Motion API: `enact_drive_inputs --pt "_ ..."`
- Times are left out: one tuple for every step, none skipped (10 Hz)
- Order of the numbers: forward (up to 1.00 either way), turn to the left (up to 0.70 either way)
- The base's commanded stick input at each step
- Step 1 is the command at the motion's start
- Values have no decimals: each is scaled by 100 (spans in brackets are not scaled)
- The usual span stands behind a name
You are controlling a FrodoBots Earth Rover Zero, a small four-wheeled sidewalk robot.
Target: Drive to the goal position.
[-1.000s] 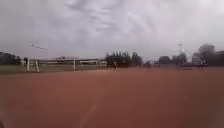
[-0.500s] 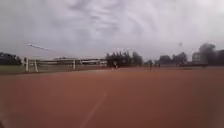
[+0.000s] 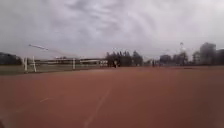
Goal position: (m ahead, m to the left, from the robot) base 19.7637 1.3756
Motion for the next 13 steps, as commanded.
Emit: enact_drive_inputs --pt "46 0" --pt "46 0" --pt "46 0" --pt "46 0" --pt "46 0" --pt "46 0" --pt "46 0" --pt "46 0" --pt "46 0" --pt "46 0" --pt "46 0" --pt "46 0" --pt "46 0"
